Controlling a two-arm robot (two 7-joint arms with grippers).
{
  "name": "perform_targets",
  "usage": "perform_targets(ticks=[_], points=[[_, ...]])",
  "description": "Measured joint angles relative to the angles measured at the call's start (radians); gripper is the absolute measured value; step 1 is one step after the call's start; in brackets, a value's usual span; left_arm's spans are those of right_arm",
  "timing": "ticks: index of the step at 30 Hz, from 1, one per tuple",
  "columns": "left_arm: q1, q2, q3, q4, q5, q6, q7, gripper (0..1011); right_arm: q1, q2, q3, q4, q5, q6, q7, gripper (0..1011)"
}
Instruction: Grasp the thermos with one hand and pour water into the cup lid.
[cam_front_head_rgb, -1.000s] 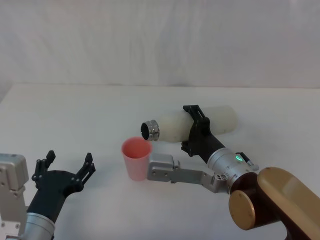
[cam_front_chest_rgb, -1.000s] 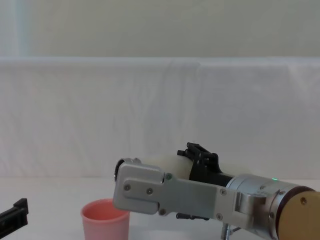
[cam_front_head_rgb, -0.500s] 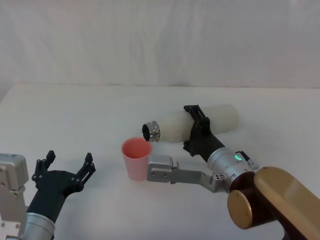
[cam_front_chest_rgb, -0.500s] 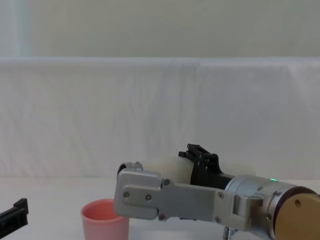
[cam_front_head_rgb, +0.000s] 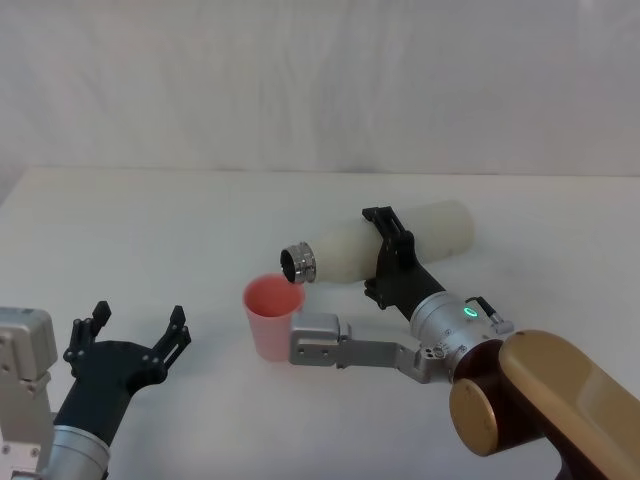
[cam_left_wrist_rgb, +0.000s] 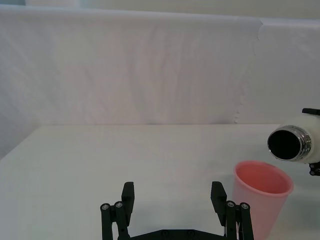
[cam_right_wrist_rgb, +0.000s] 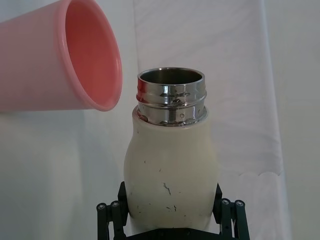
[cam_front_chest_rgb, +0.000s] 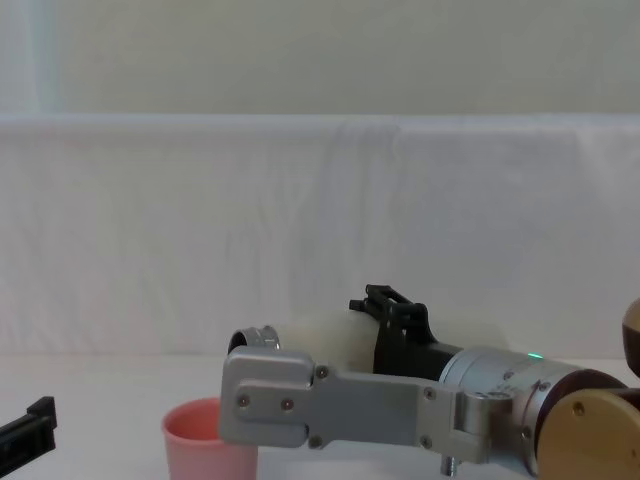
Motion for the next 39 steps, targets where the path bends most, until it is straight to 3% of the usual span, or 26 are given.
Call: perform_targets(ticks=[39], points=[[0.0, 0.0, 0.0, 0.0, 0.0, 0.0, 0.0, 1001, 0.029, 0.004, -0.039, 0.014, -0.062, 0.009, 0.0, 957]])
